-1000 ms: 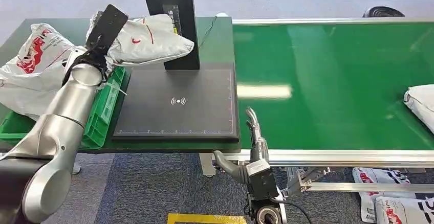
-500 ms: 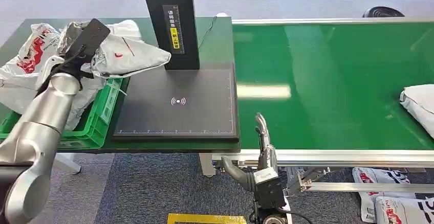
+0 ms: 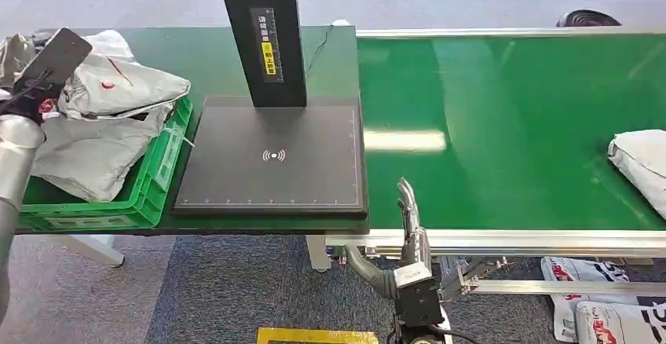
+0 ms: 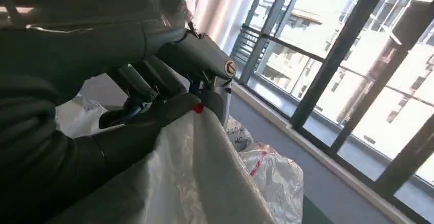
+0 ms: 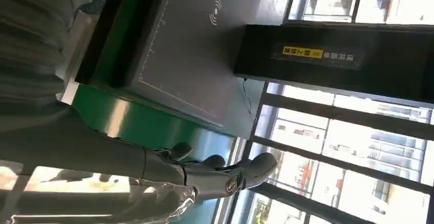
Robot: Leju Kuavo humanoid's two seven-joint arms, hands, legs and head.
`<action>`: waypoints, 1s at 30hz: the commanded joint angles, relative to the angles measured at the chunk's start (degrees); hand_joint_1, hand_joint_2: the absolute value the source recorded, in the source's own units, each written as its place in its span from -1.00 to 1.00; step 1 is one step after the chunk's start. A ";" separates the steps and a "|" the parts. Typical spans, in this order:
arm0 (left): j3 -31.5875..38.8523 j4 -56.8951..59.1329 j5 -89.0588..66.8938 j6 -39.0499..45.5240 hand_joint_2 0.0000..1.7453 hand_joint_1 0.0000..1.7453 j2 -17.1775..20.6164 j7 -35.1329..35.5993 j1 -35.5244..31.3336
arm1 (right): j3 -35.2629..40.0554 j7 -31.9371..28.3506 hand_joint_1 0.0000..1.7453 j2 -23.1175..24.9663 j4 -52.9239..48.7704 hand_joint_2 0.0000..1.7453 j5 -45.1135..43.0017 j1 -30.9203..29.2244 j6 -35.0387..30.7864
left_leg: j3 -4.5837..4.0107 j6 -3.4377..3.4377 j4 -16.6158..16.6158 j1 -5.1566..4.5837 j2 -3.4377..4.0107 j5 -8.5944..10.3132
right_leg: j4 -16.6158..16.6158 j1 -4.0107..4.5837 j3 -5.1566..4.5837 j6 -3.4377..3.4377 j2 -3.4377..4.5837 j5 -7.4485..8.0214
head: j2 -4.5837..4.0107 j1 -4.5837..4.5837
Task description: Moved the parcel from conveyor to table for the left to box.
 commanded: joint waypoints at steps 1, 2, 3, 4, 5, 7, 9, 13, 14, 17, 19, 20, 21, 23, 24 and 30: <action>-0.37 0.84 -2.24 -0.04 1.00 1.00 5.80 3.58 -5.59 | -0.21 0.85 -1.00 -1.39 0.88 1.00 -0.30 -0.95 0.12 | -0.05 -0.01 0.09 0.10 0.10 -0.06 | 0.02 0.12 -0.04 -0.11 0.07 0.01 | 0.00 0.00; -0.26 0.99 -2.25 -0.38 1.00 1.00 5.97 3.59 -5.84 | -0.18 1.00 -1.00 -1.44 0.62 1.00 -0.29 -0.78 0.11 | -0.05 -0.02 0.13 0.13 0.11 -0.08 | 0.04 0.15 -0.05 -0.15 0.08 -0.01 | 0.00 0.00; -0.57 1.40 -3.34 -0.05 1.00 1.00 6.32 4.55 -6.33 | -0.20 1.19 -1.00 -1.47 0.38 1.00 -0.29 -0.61 0.02 | -0.06 -0.01 0.09 0.09 0.06 -0.05 | 0.03 0.11 -0.06 -0.11 0.04 0.00 | 0.00 0.02; -0.57 1.83 -4.35 0.48 1.00 1.00 6.70 5.29 -6.79 | -0.14 1.41 -1.00 -1.52 0.01 1.00 -0.25 -0.30 0.08 | -0.02 -0.01 0.11 0.13 0.02 -0.07 | 0.03 0.15 0.00 -0.14 0.00 -0.02 | 0.00 0.00; -0.25 2.07 -4.48 0.78 1.00 1.00 6.98 5.65 -6.83 | -0.09 1.52 -1.00 -1.56 -0.09 1.00 -0.20 -0.20 0.16 | -0.05 -0.01 0.07 0.09 0.00 -0.03 | 0.01 0.11 -0.06 -0.10 -0.02 -0.01 | 0.00 0.00; 0.72 2.56 -4.61 1.05 1.00 1.00 7.50 5.94 -6.36 | 0.04 1.71 -1.00 -1.62 -0.20 1.00 0.05 -0.06 0.24 | 0.04 0.00 0.07 0.11 -0.01 -0.06 | 0.01 0.15 0.03 -0.16 -0.04 -0.04 | 0.00 0.02; 2.44 2.69 -3.20 0.92 1.00 1.00 7.59 5.69 -5.39 | 0.02 1.80 -1.00 -1.68 -0.24 1.00 0.29 -0.07 0.16 | 0.08 0.01 0.01 0.08 0.08 -0.04 | -0.04 0.12 0.05 -0.15 0.05 0.00 | 0.00 0.02; 3.82 2.00 -2.68 0.99 1.00 1.00 8.24 3.99 -2.41 | -1.61 2.57 -1.00 -1.97 -1.22 1.00 0.28 0.48 -0.13 | 0.13 0.02 -0.03 0.08 0.05 -0.04 | -0.08 0.12 0.12 -0.17 0.01 0.00 | 0.00 0.02; 3.91 1.99 -2.81 1.41 1.00 1.00 8.07 4.02 -1.83 | -1.92 2.67 -1.00 -2.04 -1.52 1.00 0.41 0.70 -0.13 | 0.10 0.01 -0.06 0.03 0.00 -0.01 | -0.06 0.06 0.08 -0.13 -0.02 -0.01 | 0.00 0.00; 4.25 2.16 -2.61 1.82 1.00 1.00 7.24 4.13 -1.28 | -2.31 2.70 -1.00 -2.11 -2.04 1.00 0.46 1.11 -0.21 | 0.15 0.01 -0.08 0.03 -0.06 -0.02 | -0.08 0.06 0.15 -0.13 -0.08 -0.04 | 0.00 0.00; 4.28 2.98 -3.33 2.05 1.00 1.00 6.60 4.69 -1.59 | -2.75 3.20 -1.00 -1.79 -2.91 1.00 0.77 1.65 0.29 | 0.09 0.01 -0.04 0.05 -0.08 -0.02 | -0.06 0.08 0.11 -0.12 -0.10 -0.04 | 0.00 0.00; 4.33 3.31 -3.59 2.27 1.00 1.00 6.40 5.03 -1.66 | -2.90 3.34 -1.00 -1.67 -3.03 1.00 0.93 1.75 0.43 | 0.01 0.01 -0.01 0.05 -0.09 -0.01 | -0.03 0.07 0.04 -0.08 -0.11 -0.03 | 0.00 0.02; 4.33 3.31 -3.59 2.27 1.00 1.00 6.40 5.03 -1.66 | -2.90 3.34 -1.00 -1.67 -3.03 1.00 0.93 1.75 0.43 | 0.04 0.01 -0.01 0.05 -0.12 -0.01 | -0.03 0.08 0.08 -0.12 -0.14 -0.04 | 0.00 -0.02; 5.19 4.23 -4.36 3.91 1.00 1.00 6.02 5.59 -1.32 | -3.47 3.57 -1.00 -1.09 -3.19 1.00 1.69 1.99 1.08 | 0.04 0.01 -0.01 0.06 -0.12 -0.01 | -0.03 0.08 0.07 -0.11 -0.13 -0.04 | 0.00 0.00; 5.26 4.27 -4.35 4.07 1.00 0.50 6.02 5.51 -1.13 | -3.46 3.56 -1.00 -1.03 -3.18 1.00 1.71 2.00 1.09 | 0.08 0.02 -0.04 0.05 -0.13 -0.01 | -0.05 0.08 0.10 -0.13 -0.15 -0.04 | 0.00 0.02; 6.39 4.42 -4.56 3.12 1.00 -1.00 5.20 3.85 -0.05 | -3.77 3.36 -1.00 -0.62 -3.16 1.00 2.25 2.26 1.18 | 0.20 0.00 -0.10 0.08 -0.13 -0.01 | -0.12 0.13 0.23 -0.22 -0.17 -0.05 | 0.00 -0.02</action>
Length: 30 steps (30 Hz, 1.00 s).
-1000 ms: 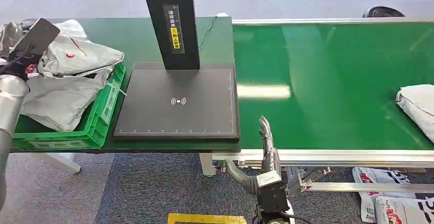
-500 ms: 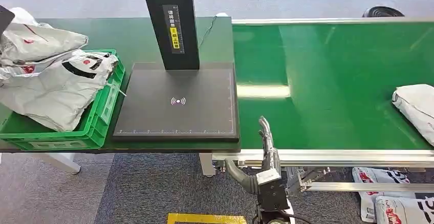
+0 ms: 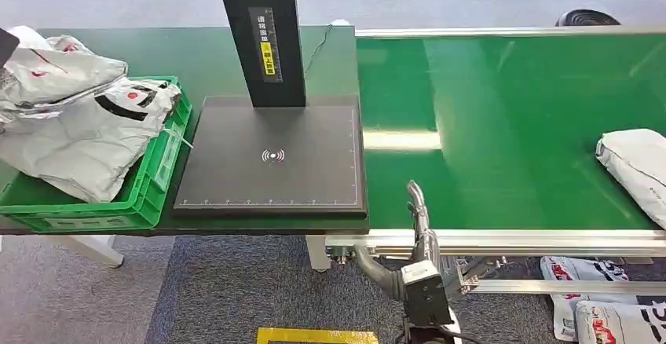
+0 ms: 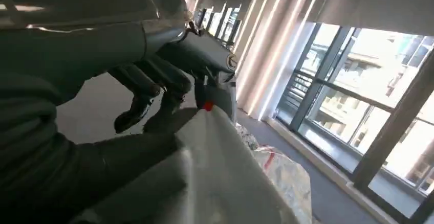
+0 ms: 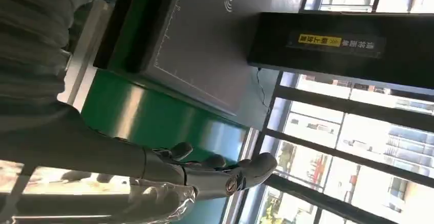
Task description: Moved the parcel from conveyor to table for the left to box.
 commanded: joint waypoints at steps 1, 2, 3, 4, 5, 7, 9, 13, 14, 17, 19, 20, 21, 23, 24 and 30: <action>2.21 4.16 -1.07 -1.12 1.00 -1.00 -2.41 -1.08 -0.38 | -2.06 0.13 -1.00 -0.11 -0.34 1.00 0.38 0.56 0.45 | 0.19 0.01 -0.08 0.05 -0.15 0.00 | -0.08 0.09 0.24 -0.19 -0.19 -0.05 | 0.00 0.00; 2.28 4.10 -1.18 -0.87 1.00 -1.00 -2.63 -0.95 -0.40 | -2.08 0.14 -1.00 -0.08 -0.36 1.00 0.40 0.58 0.45 | 0.09 0.01 -0.03 0.04 -0.14 0.01 | -0.04 0.06 0.15 -0.11 -0.17 -0.03 | 0.00 -0.02; 2.25 4.04 -1.20 -0.84 1.00 -1.00 -2.78 -0.94 -0.47 | -2.08 0.15 -1.00 -0.08 -0.36 1.00 0.40 0.58 0.46 | 0.11 0.01 -0.02 0.07 -0.15 0.00 | -0.05 0.09 0.18 -0.14 -0.18 -0.04 | 0.00 0.00; 2.40 4.16 -1.70 -1.11 1.00 -1.00 -3.29 -0.43 -0.75 | -2.13 0.23 -1.00 0.01 -0.41 1.00 0.47 0.56 0.63 | 0.11 0.02 -0.02 0.07 -0.15 -0.01 | -0.05 0.10 0.19 -0.15 -0.19 -0.04 | 0.00 -0.02; 2.55 4.22 -2.10 -1.05 1.00 -1.00 -3.61 -0.29 -1.01 | -2.17 0.27 -1.00 0.08 -0.37 1.00 0.53 0.51 0.70 | 0.06 0.01 0.00 0.06 -0.13 -0.01 | -0.04 0.07 0.13 -0.10 -0.15 -0.03 | 0.00 -0.02; 2.63 4.30 -2.54 -1.25 1.00 -1.00 -4.02 0.09 -1.38 | -2.17 0.32 -1.00 0.17 -0.28 1.00 0.57 0.39 0.80 | 0.09 0.02 0.01 0.07 -0.18 -0.01 | -0.04 0.10 0.18 -0.13 -0.21 -0.05 | 0.00 0.00; 2.72 4.35 -2.87 -1.01 1.00 -1.00 -4.26 0.28 -1.47 | -2.13 0.34 -1.00 0.25 -0.19 1.00 0.60 0.35 0.92 | 0.12 0.03 -0.01 0.08 -0.25 0.00 | -0.06 0.12 0.22 -0.18 -0.29 -0.06 | 0.00 0.00; 3.24 4.52 -3.25 -1.09 1.00 -1.00 -4.22 -0.22 -0.88 | -2.06 0.28 -1.00 0.44 0.18 1.00 0.59 0.11 1.17 | 0.16 0.01 -0.03 0.09 -0.17 -0.01 | -0.07 0.12 0.23 -0.20 -0.22 -0.05 | 0.00 0.00; 3.36 4.52 -3.34 -1.04 1.00 -1.00 -4.28 -0.29 -0.85 | -2.04 0.27 -1.00 0.47 0.26 1.00 0.59 0.06 1.22 | 0.11 0.01 -0.02 0.07 -0.15 0.00 | -0.05 0.10 0.18 -0.15 -0.18 -0.04 | 0.00 -0.02; 4.51 4.30 -2.85 -1.42 1.00 -1.00 -5.17 -1.03 -0.92 | -2.06 0.22 -1.00 0.58 0.74 1.00 0.64 -0.24 1.22 | 0.13 0.01 -0.02 0.07 -0.11 -0.01 | -0.06 0.10 0.19 -0.15 -0.15 -0.03 | 0.00 -0.02; 4.95 3.65 -2.17 -2.73 1.00 -1.00 -6.57 -2.52 -1.44 | -2.00 0.21 -1.00 0.65 1.11 1.00 0.66 -0.52 1.26 | 0.07 0.02 0.00 0.06 -0.17 0.01 | -0.05 0.09 0.15 -0.11 -0.19 -0.02 | 0.00 -0.02; 4.87 3.40 -2.14 -3.27 1.00 -1.00 -7.37 -2.46 -2.36 | -1.94 0.17 -1.00 0.67 1.31 1.00 0.64 -0.68 1.32 | 0.09 0.02 -0.01 0.07 -0.20 0.01 | -0.06 0.10 0.18 -0.14 -0.23 -0.03 | 0.00 -0.02; 4.81 3.17 -2.13 -3.40 1.00 -1.00 -7.92 -2.27 -2.82 | -1.94 0.16 -1.00 0.71 1.49 1.00 0.64 -0.78 1.27 | 0.02 0.02 0.02 0.06 -0.20 0.02 | -0.03 0.08 0.11 -0.09 -0.22 -0.03 | 0.00 0.00; 5.66 2.25 -0.96 -4.03 1.00 -1.00 -9.29 -3.08 -4.24 | -1.86 -0.09 -1.00 0.67 1.58 1.00 0.28 -0.89 1.46 | 0.02 0.03 0.06 0.11 -0.33 0.02 | -0.03 0.13 0.17 -0.14 -0.36 -0.06 | 0.00 0.00; 6.11 1.42 -0.22 -4.82 1.00 -1.00 -10.41 -3.19 -5.38 | -1.82 -0.19 -1.00 0.72 1.68 1.00 0.18 -1.01 1.44 | -0.02 0.02 0.07 0.10 -0.24 0.02 | -0.02 0.12 0.09 -0.09 -0.27 -0.03 | 0.00 -0.02; 10.00 -0.75 7.16 -6.88 1.00 -1.00 -16.53 1.77 -14.78 | -0.69 -0.70 -1.00 1.01 3.12 1.00 -0.26 -1.97 1.27 | -0.25 0.00 0.23 0.21 -0.43 0.02 | 0.04 0.23 -0.01 -0.09 -0.43 -0.03 | 0.00 -0.02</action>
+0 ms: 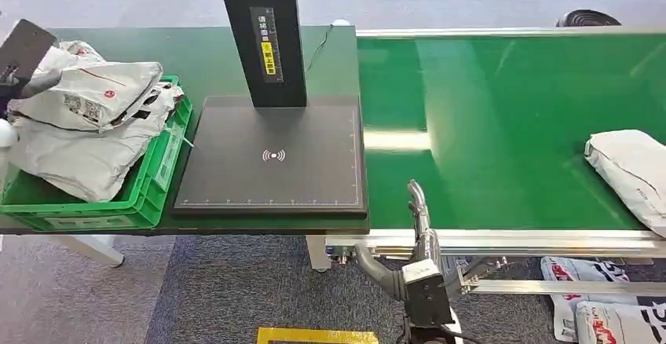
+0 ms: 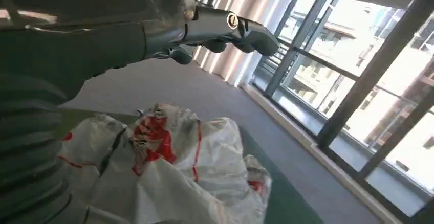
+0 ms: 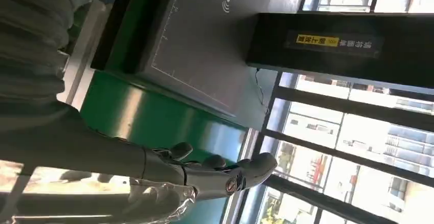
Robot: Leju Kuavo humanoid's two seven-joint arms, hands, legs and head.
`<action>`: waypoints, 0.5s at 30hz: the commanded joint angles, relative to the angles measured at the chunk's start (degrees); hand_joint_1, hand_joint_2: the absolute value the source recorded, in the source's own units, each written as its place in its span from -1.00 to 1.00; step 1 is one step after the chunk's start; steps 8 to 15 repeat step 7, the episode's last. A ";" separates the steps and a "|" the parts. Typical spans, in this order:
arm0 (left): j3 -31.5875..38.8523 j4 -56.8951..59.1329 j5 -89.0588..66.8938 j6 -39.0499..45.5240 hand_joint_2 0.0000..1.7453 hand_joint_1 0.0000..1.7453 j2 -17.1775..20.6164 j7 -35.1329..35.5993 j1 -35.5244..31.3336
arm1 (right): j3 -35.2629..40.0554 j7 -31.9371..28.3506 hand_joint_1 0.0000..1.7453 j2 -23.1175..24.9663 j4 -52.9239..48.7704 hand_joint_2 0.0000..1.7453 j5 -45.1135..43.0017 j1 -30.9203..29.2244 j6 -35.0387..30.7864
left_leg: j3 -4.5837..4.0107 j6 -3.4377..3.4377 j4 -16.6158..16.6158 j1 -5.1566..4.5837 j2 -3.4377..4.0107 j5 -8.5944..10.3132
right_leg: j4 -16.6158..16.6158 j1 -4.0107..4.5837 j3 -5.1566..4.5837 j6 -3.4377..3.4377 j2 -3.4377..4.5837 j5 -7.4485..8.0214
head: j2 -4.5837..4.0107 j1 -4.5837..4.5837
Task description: Moved the parcel from conveyor to table for the left to box.
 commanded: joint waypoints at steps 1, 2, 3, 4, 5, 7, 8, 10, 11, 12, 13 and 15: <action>5.11 -0.58 5.74 -1.42 1.00 -1.00 -9.38 5.61 -13.81 | 0.34 -0.59 -1.00 -0.03 3.67 1.00 -0.44 -1.98 -0.14 | -0.22 0.01 0.22 0.21 -0.36 -0.01 | 0.05 0.23 0.01 -0.12 -0.39 -0.05 | 0.00 0.00; 5.24 -0.74 6.17 -1.43 1.00 -1.00 -9.80 5.78 -14.22 | 0.47 -0.62 -1.00 -0.06 3.73 1.00 -0.47 -1.96 -0.15 | -0.21 0.00 0.17 0.17 -0.31 0.01 | 0.03 0.18 -0.01 -0.09 -0.32 -0.03 | 0.00 0.00; 5.33 -1.09 6.68 -1.28 1.00 -1.00 -10.65 5.62 -14.95 | 0.59 -0.69 -1.00 -0.03 3.74 1.00 -0.63 -1.82 -0.11 | -0.19 0.01 0.16 0.16 -0.35 0.01 | 0.01 0.18 0.01 -0.11 -0.36 -0.04 | 0.00 0.00; 5.41 -1.46 7.23 -0.82 1.00 -1.00 -11.33 5.60 -15.39 | 0.68 -0.77 -1.00 -0.04 3.67 1.00 -0.93 -1.67 -0.03 | -0.14 0.02 0.15 0.17 -0.34 -0.02 | 0.01 0.19 0.09 -0.13 -0.35 -0.06 | 0.00 0.02; 5.19 -1.66 7.30 -0.56 1.00 -1.00 -11.81 5.81 -15.62 | 0.74 -0.79 -1.00 -0.04 3.71 1.00 -0.95 -1.57 -0.09 | -0.13 0.01 0.09 0.11 -0.26 0.00 | -0.01 0.12 0.05 -0.08 -0.26 -0.03 | 0.00 0.00; 4.37 -1.92 7.87 -0.21 1.00 -1.00 -13.18 6.17 -15.98 | 1.06 -0.98 -1.00 0.05 4.12 1.00 -1.19 -1.70 0.14 | -0.04 0.02 0.08 0.14 -0.27 -0.03 | -0.04 0.17 0.16 -0.14 -0.31 -0.06 | 0.00 0.00; 4.37 -1.92 7.87 -0.21 1.00 -1.00 -13.18 6.17 -15.98 | 1.06 -0.98 -1.00 0.05 4.12 1.00 -1.19 -1.70 0.14 | -0.04 0.02 0.08 0.14 -0.27 -0.03 | -0.04 0.17 0.16 -0.14 -0.31 -0.06 | 0.00 0.00; 4.37 -1.92 7.87 -0.21 1.00 -1.00 -13.18 6.17 -15.98 | 1.06 -0.98 -1.00 0.05 4.12 1.00 -1.19 -1.70 0.14 | -0.04 0.02 0.08 0.14 -0.27 -0.03 | -0.04 0.17 0.16 -0.14 -0.31 -0.06 | 0.00 0.00; 4.37 -1.92 7.87 -0.21 1.00 -1.00 -13.18 6.17 -15.98 | 1.06 -0.98 -1.00 0.05 4.12 1.00 -1.19 -1.70 0.14 | -0.04 0.02 0.08 0.14 -0.27 -0.03 | -0.04 0.17 0.16 -0.14 -0.31 -0.06 | 0.00 0.00; 4.37 -1.92 7.87 -0.21 1.00 -1.00 -13.18 6.17 -15.98 | 1.06 -0.98 -1.00 0.05 4.12 1.00 -1.19 -1.70 0.14 | -0.04 0.02 0.08 0.14 -0.27 -0.03 | -0.04 0.17 0.16 -0.14 -0.31 -0.06 | 0.00 0.00; 4.37 -1.92 7.87 -0.21 1.00 -1.00 -13.18 6.17 -15.98 | 1.06 -0.98 -1.00 0.05 4.12 1.00 -1.19 -1.70 0.14 | -0.04 0.02 0.08 0.14 -0.27 -0.03 | -0.04 0.17 0.16 -0.14 -0.31 -0.06 | 0.00 0.00; 4.37 -1.92 7.87 -0.21 1.00 -1.00 -13.18 6.17 -15.98 | 1.06 -0.98 -1.00 0.05 4.12 1.00 -1.19 -1.70 0.14 | -0.04 0.02 0.08 0.14 -0.27 -0.03 | -0.04 0.17 0.16 -0.14 -0.31 -0.06 | 0.00 0.00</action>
